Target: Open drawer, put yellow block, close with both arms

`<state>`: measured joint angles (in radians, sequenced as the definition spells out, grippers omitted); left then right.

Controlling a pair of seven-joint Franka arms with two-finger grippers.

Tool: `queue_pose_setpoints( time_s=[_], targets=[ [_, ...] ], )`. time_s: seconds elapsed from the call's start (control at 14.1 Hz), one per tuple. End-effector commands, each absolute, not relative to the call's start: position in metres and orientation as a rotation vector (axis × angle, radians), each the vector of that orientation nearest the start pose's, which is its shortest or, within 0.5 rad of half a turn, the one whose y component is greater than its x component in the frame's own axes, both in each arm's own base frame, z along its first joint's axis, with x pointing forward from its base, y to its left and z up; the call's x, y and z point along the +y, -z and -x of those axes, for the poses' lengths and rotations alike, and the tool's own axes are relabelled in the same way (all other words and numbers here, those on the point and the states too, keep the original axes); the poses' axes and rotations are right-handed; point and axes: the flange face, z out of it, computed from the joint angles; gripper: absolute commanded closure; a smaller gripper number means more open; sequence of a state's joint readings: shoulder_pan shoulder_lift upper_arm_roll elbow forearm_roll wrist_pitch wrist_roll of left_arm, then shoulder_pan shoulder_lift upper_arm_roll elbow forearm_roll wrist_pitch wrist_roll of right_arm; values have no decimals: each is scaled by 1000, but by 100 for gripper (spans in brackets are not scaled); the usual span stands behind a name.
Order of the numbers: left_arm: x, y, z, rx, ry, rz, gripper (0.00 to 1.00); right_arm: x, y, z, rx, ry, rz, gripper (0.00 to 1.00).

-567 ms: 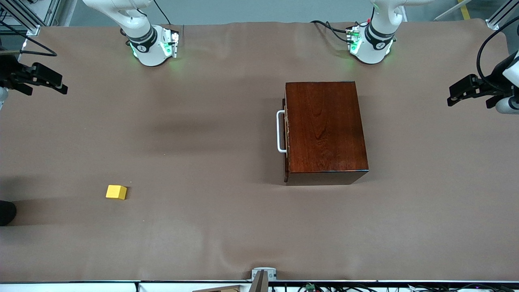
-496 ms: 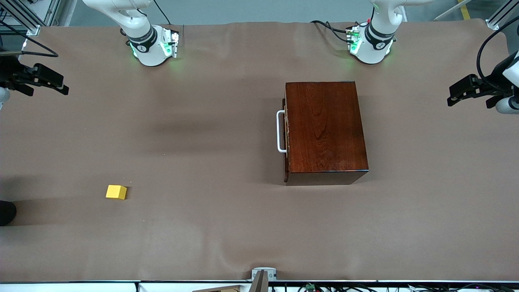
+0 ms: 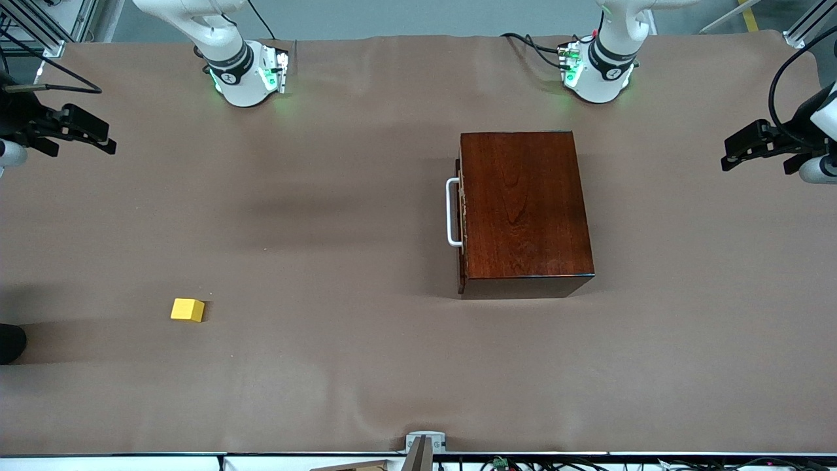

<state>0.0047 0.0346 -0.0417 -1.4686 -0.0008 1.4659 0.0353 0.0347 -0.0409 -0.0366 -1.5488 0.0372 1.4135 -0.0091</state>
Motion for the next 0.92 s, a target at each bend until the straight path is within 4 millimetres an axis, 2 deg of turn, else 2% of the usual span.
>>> queue_pose_setpoints(
  time_s=[0.0,0.28,0.5,0.57,0.64,0.71,0.85],
  targets=[
    [-21,-652,-549,123,-51,3152,0,2,-630,-528,-10,-160,3111,0],
    [-18,-649,-550,113,-63,3151,0,2,-613,-532,-6,-167,3111,0],
    [-27,-645,-553,133,-60,3141,0,-1,-590,-537,3,-150,3111,0],
    [-42,-639,-556,170,-77,3147,0,-1,-583,-539,4,-141,3112,0],
    [-76,-626,-562,262,-104,3136,0,-3,-576,-540,10,-134,3112,0],
    [-110,-622,-569,315,-97,3131,0,-2,-568,-542,8,-119,3113,0],
    [-164,-621,-570,191,-88,3148,0,-1,-543,-548,8,-105,3116,0]
  ],
)
